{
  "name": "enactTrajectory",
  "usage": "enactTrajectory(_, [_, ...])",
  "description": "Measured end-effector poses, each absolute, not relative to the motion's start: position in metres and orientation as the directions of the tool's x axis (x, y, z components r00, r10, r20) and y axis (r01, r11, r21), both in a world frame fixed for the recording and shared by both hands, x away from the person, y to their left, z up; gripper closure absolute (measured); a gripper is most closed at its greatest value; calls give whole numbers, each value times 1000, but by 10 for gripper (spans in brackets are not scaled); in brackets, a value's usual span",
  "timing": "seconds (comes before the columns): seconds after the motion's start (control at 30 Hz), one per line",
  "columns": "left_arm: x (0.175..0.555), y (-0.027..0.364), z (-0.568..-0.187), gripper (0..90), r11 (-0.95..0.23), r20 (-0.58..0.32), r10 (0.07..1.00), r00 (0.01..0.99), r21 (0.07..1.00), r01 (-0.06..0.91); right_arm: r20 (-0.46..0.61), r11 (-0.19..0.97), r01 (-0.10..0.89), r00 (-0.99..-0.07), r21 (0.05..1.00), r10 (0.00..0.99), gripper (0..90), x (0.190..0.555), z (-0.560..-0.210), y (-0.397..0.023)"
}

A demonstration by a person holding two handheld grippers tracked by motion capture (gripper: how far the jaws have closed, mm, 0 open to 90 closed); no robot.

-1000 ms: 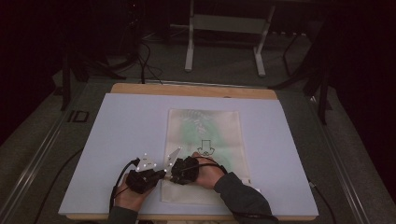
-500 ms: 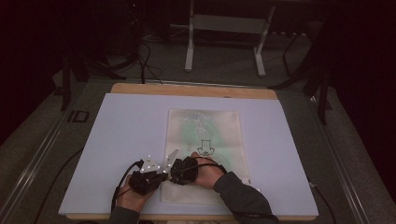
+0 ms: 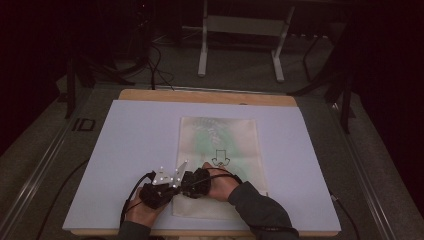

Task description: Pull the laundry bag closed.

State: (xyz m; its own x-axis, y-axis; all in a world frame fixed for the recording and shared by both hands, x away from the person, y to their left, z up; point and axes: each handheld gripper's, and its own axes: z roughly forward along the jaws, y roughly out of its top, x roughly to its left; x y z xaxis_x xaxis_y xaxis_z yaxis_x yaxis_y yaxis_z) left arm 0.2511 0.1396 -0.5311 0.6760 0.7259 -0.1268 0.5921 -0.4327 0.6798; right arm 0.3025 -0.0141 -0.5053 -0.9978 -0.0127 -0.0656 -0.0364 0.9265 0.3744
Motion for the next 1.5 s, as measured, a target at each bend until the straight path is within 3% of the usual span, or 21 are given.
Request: enactTrajectory(1.5, [251,139,-531,896,-425,-132,731,670,679,598,-92,963,-80,-994,258,-58,825,301,-497,-34])
